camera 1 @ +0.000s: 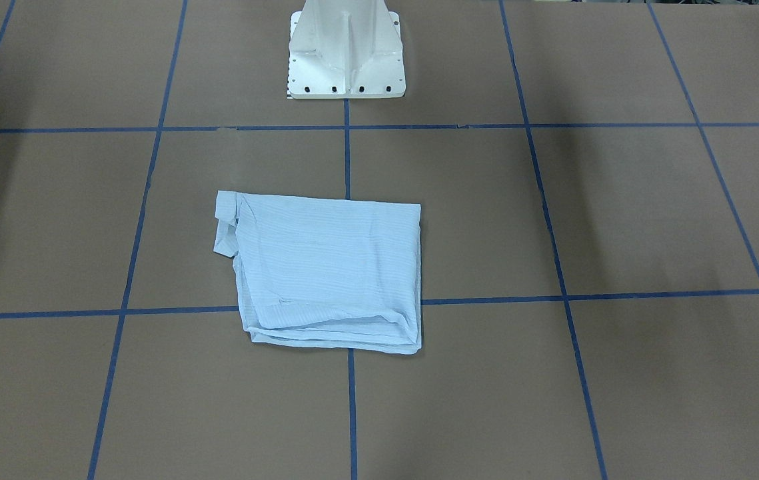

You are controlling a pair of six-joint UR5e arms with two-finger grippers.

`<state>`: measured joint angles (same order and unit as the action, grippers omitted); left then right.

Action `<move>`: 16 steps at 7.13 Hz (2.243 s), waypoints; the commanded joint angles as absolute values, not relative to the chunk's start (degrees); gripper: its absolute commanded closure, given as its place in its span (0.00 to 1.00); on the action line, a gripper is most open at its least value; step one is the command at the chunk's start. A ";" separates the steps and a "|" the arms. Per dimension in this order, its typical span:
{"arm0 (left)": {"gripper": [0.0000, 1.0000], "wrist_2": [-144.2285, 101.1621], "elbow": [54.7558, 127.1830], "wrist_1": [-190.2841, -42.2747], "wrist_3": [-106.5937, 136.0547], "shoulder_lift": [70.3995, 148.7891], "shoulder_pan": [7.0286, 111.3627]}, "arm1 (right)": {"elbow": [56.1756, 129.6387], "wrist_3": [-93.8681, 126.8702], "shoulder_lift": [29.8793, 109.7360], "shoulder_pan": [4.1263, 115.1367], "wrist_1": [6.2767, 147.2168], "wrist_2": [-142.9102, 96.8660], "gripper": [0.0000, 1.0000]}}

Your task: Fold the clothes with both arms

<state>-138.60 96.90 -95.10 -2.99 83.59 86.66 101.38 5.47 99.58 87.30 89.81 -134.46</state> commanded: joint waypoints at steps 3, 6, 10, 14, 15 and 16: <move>0.00 -138.60 97.21 -95.10 -2.99 83.32 86.66 | 101.51 -0.60 99.40 88.24 92.72 -133.68 0.00; 0.00 -138.60 97.30 -95.10 -2.99 83.32 86.75 | 100.99 -0.53 96.86 89.91 95.97 -133.51 0.00; 0.00 -138.60 97.21 -95.10 -2.99 83.32 86.66 | 100.63 -0.09 97.12 89.91 95.54 -133.86 0.00; 0.00 -138.60 96.85 -95.36 -2.99 83.32 86.66 | 100.72 0.00 97.47 89.91 95.54 -134.03 0.00; 0.00 -138.60 96.94 -95.27 -2.99 83.41 86.66 | 100.72 0.00 97.47 89.91 95.54 -134.03 0.00; 0.00 -138.52 97.03 -95.27 -2.99 83.41 86.66 | 100.72 0.00 97.47 89.91 95.54 -134.03 0.00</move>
